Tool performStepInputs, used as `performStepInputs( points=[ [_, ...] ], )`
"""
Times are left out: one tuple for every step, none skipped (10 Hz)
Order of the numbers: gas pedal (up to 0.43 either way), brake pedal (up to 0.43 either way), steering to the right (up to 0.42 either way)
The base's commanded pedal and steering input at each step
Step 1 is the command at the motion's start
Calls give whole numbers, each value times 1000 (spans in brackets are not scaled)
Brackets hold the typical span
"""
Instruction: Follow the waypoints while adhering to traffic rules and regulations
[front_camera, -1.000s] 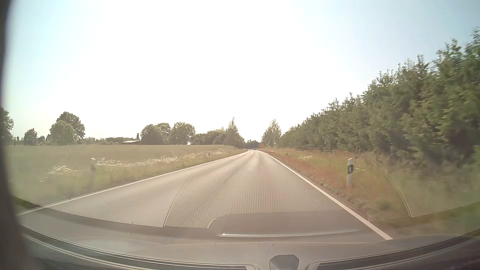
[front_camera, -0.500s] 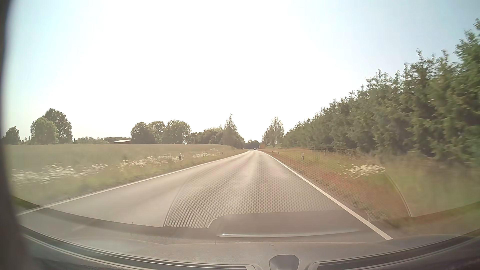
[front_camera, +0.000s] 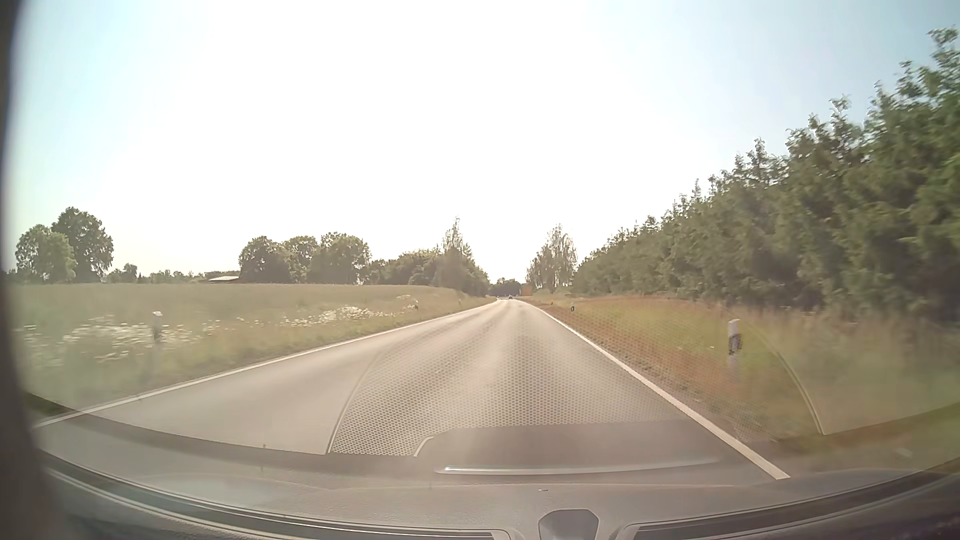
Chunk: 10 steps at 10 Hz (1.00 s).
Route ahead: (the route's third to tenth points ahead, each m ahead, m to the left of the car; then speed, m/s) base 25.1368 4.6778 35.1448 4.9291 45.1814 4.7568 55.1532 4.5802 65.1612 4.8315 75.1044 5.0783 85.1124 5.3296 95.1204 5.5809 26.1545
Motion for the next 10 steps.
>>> performStepInputs(
  points=[
    [280,6,2],
    [280,6,2],
    [268,6,2],
    [260,6,2],
    [240,6,2],
    [209,6,2],
    [189,6,2],
    [169,6,3],
    [150,6,4],
    [130,6,4]
  ],
)
